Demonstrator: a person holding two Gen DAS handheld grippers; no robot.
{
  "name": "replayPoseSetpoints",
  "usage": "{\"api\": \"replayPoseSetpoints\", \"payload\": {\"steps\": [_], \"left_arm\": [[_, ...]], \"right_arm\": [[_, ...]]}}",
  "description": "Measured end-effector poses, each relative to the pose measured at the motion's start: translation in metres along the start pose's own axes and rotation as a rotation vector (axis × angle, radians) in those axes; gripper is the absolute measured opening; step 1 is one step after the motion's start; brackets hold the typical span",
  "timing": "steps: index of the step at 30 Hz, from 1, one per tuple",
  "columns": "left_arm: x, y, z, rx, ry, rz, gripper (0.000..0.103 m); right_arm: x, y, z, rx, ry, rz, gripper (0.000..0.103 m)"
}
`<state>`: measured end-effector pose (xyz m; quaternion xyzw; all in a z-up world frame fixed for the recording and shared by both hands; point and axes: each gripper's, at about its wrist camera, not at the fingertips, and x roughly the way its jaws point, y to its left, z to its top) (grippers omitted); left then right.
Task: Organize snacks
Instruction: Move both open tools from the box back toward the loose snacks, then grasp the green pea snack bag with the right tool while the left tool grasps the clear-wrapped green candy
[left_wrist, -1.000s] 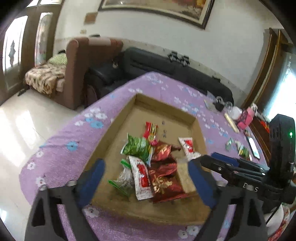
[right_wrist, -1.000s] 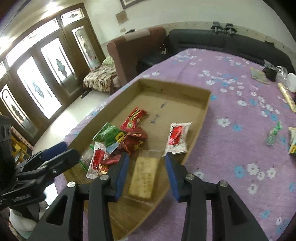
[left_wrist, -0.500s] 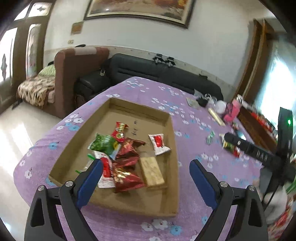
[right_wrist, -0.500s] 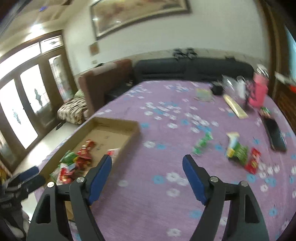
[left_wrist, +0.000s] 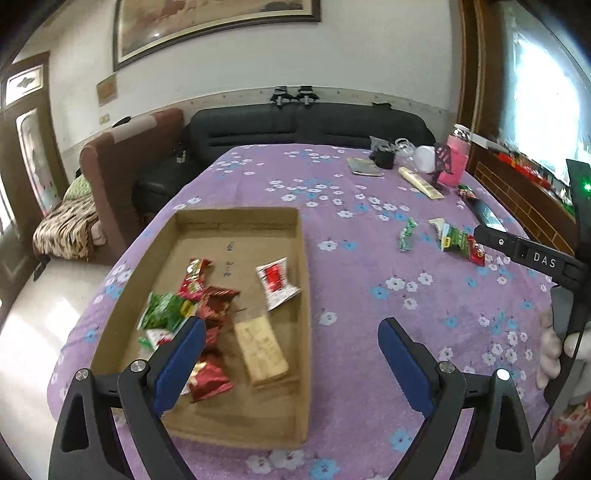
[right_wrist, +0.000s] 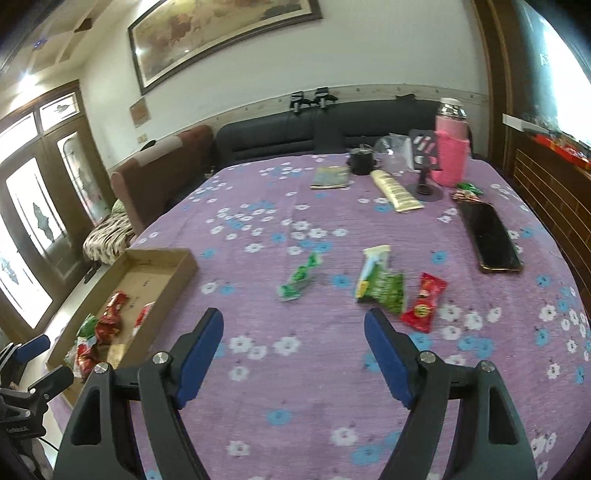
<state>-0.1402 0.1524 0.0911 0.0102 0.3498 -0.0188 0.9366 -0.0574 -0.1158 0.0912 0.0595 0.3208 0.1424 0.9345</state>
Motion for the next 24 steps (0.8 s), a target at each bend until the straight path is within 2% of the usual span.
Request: {"api": "replayPoseSetpoints", "payload": {"steps": [3,8,14,17,20,24], "left_arm": [[0.007,-0.010,0.006,0.025,0.008,-0.019,0.096],[0.015,-0.021,0.014,0.007,0.023,-0.133,0.096],[0.038,-0.033,0.024,-0.021,0.065,-0.225,0.096],[0.050,-0.039,0.029,-0.035,0.094,-0.262,0.096],[0.058,-0.045,0.036,-0.030,0.094,-0.267,0.096],[0.070,-0.050,0.044,-0.039,0.107,-0.276,0.096]], "right_arm": [[0.001,-0.018,0.002,0.023,0.003,-0.019,0.078],[0.002,-0.053,0.011,0.055,-0.005,-0.075,0.078],[0.003,-0.097,0.031,0.122,-0.020,-0.145,0.078],[0.018,-0.112,0.039,0.163,-0.003,-0.145,0.078],[0.040,-0.117,0.044,0.195,0.026,-0.114,0.078],[0.072,-0.099,0.049,0.134,0.075,-0.079,0.078]]}}
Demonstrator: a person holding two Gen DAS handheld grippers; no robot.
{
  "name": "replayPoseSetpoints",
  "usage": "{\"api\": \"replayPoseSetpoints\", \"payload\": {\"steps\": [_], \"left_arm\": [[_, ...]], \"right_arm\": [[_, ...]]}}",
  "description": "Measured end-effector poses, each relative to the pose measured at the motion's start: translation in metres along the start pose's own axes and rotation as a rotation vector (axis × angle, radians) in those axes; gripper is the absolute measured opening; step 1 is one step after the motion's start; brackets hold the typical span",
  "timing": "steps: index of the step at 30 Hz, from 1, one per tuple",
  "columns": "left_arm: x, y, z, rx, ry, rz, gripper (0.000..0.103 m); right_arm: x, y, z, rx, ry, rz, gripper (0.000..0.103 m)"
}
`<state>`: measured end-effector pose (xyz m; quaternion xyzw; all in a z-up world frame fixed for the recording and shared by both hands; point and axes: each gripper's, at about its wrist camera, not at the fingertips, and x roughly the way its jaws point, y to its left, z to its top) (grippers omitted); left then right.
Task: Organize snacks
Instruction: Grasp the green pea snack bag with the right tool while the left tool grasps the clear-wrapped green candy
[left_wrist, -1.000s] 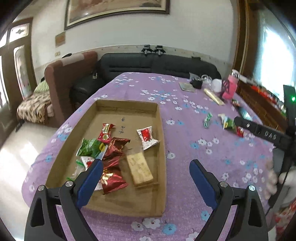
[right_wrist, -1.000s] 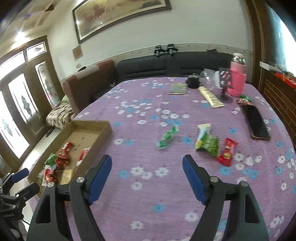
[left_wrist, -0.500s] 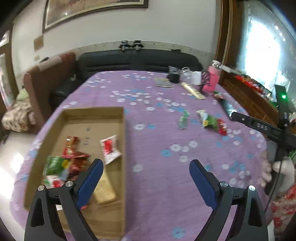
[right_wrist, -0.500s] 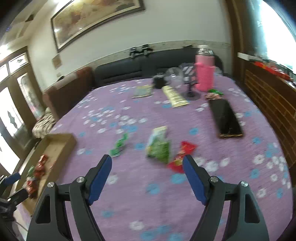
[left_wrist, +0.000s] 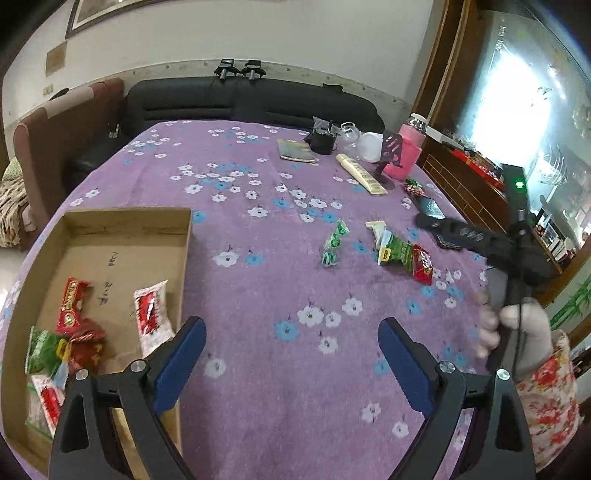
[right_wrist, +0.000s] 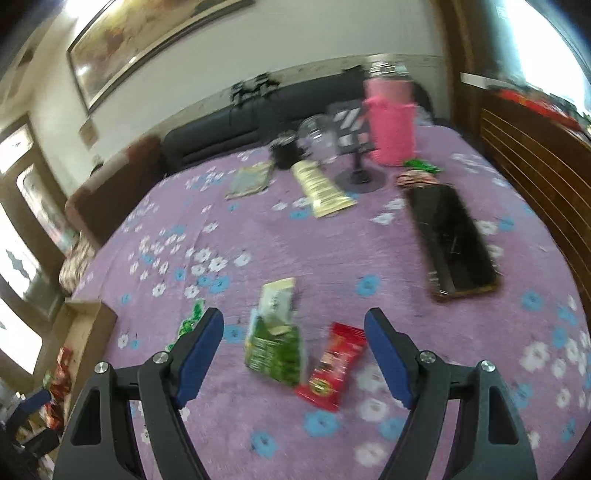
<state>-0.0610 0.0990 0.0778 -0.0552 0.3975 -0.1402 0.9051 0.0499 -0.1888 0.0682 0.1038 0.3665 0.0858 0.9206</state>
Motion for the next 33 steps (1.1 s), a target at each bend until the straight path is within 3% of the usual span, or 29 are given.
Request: {"api": "replayPoseSetpoints", "payload": {"steps": [6,12,13,16,23,29,32,33], "left_arm": [[0.014,-0.001,0.010,0.022,0.020,0.009,0.096],[0.036,-0.015,0.037,0.107,0.007,0.036,0.096],[0.045,-0.019,0.042,0.124,0.018,0.039,0.096],[0.069,-0.029,0.049,0.162,0.057,0.029,0.096],[0.120,-0.057,0.054,0.258,0.111,0.042,0.096],[0.155,-0.061,0.064,0.242,0.145,0.033,0.095],[0.168,-0.058,0.066,0.227,0.167,0.014,0.071],[0.172,-0.058,0.066,0.223,0.178,0.006,0.054]], "right_arm": [[0.031,0.024,-0.008,-0.111,0.046,-0.017,0.078],[0.042,0.018,-0.015,-0.114,0.085,0.017,0.078],[0.044,0.019,-0.016,-0.122,0.092,0.019,0.075],[0.048,0.022,-0.019,-0.140,0.113,0.014,0.038],[0.045,0.014,-0.017,-0.080,0.121,0.073,0.036],[0.037,0.010,-0.014,-0.044,0.113,0.108,0.036],[0.031,0.011,-0.013,-0.040,0.102,0.121,0.036],[0.030,0.011,-0.013,-0.039,0.097,0.123,0.036]]}}
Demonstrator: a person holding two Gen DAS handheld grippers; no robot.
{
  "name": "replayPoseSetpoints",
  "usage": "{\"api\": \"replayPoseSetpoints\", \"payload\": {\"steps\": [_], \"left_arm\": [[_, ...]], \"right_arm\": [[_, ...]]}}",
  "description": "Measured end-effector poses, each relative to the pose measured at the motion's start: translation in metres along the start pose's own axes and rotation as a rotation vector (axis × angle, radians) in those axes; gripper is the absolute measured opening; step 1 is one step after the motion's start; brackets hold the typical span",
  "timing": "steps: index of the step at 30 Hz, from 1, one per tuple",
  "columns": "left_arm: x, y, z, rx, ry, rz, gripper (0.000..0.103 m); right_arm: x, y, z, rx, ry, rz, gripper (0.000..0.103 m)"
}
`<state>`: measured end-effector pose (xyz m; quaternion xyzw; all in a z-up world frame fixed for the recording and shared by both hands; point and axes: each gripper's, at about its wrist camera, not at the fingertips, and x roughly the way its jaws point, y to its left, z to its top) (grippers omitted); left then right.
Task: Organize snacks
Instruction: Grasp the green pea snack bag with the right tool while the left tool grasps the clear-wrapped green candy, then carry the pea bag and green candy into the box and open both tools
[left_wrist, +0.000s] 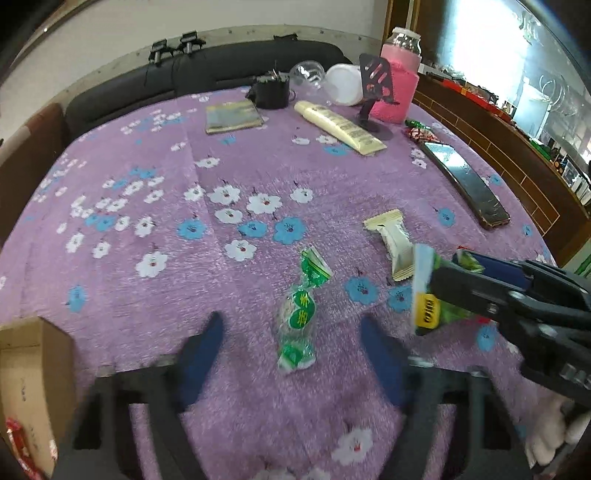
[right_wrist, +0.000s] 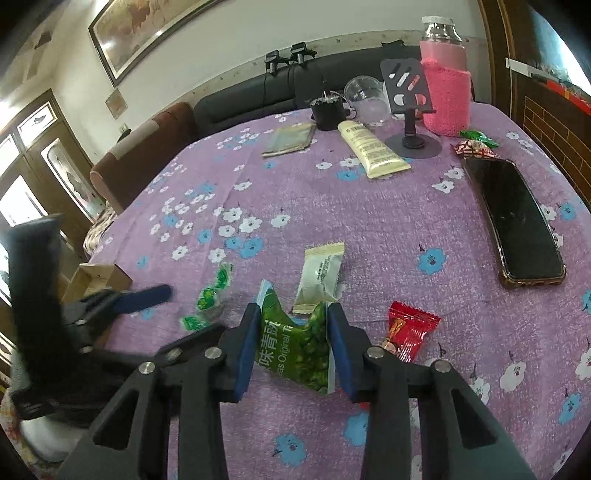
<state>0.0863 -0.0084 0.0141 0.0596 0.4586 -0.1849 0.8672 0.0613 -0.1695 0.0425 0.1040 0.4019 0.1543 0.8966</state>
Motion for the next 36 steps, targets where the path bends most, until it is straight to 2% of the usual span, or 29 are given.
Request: {"api": "replayPoseSetpoints", "payload": {"steps": [1,5,13,20,23,28,36], "left_arm": [[0.002,-0.001,0.001,0.001,-0.002,0.003,0.052],[0.002,-0.003,0.003,0.009,-0.009,0.010,0.022],[-0.031,-0.005,-0.003,-0.001,-0.071,-0.004,0.022],[-0.098,0.018,-0.024,-0.080,-0.165,-0.039,0.022],[-0.132,0.037,-0.037,-0.120,-0.212,-0.027,0.022],[-0.184,0.078,-0.060,-0.175,-0.281,0.039,0.023],[-0.213,0.150,-0.096,-0.288,-0.300,0.109,0.023]], "right_arm": [[-0.001,0.000,0.000,0.001,-0.003,0.003,0.036],[-0.002,0.000,0.000,0.003,-0.006,-0.003,0.036],[-0.003,0.001,-0.002,0.005,-0.024,-0.006,0.036],[-0.010,0.011,-0.005,-0.013,-0.050,0.020,0.036],[-0.013,0.024,-0.008,-0.031,-0.059,0.035,0.036],[-0.028,0.064,-0.016,-0.081,-0.075,0.065,0.036],[-0.040,0.145,-0.018,-0.131,-0.048,0.168,0.036]]}}
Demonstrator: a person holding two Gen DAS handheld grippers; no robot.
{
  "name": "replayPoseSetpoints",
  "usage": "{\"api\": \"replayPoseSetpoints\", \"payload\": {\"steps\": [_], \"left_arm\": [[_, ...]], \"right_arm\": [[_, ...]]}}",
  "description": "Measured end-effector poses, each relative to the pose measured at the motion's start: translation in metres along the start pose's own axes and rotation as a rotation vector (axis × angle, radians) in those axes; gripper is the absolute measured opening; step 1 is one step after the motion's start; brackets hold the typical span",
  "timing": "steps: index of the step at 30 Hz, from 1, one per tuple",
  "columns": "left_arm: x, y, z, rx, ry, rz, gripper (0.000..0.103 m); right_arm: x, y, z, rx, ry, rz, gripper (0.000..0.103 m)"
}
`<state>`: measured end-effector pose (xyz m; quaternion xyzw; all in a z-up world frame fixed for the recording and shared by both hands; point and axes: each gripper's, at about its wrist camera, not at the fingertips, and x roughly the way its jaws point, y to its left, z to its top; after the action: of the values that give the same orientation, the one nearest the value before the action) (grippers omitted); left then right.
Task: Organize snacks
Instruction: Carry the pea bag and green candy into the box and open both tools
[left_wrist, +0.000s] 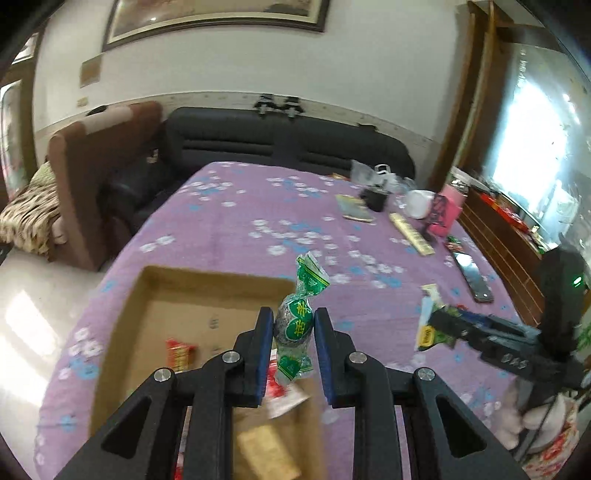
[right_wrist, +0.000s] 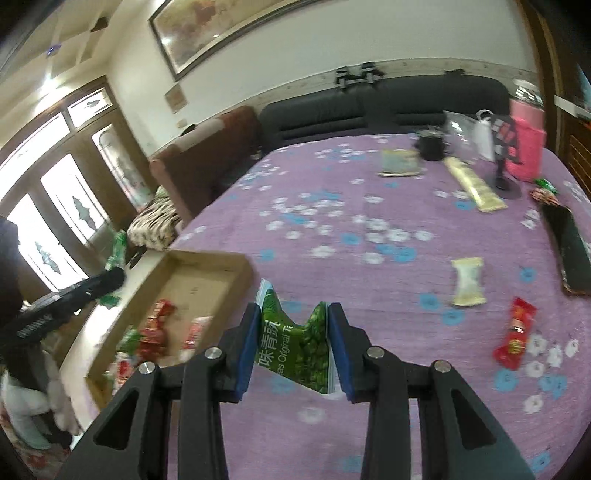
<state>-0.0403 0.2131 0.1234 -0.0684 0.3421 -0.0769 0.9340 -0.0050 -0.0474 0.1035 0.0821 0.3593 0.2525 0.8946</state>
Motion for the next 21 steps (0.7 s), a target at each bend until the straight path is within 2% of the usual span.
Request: {"api": "replayPoseSetpoints", "payload": {"steps": [6,13,21], "left_arm": [[0.012,0.042,-0.011,-0.047,0.032,0.049,0.023],[0.042,0.088,-0.014,-0.147,0.079,0.064,0.023],[0.065,0.115,-0.017,-0.212,0.127,0.076,0.023]], "right_arm": [[0.028,0.054,0.010,-0.042,0.053,0.058,0.036],[0.097,0.108,0.005,-0.087,0.166,0.087,0.036],[0.151,0.134,0.001,-0.119,0.247,0.074,0.036]]}}
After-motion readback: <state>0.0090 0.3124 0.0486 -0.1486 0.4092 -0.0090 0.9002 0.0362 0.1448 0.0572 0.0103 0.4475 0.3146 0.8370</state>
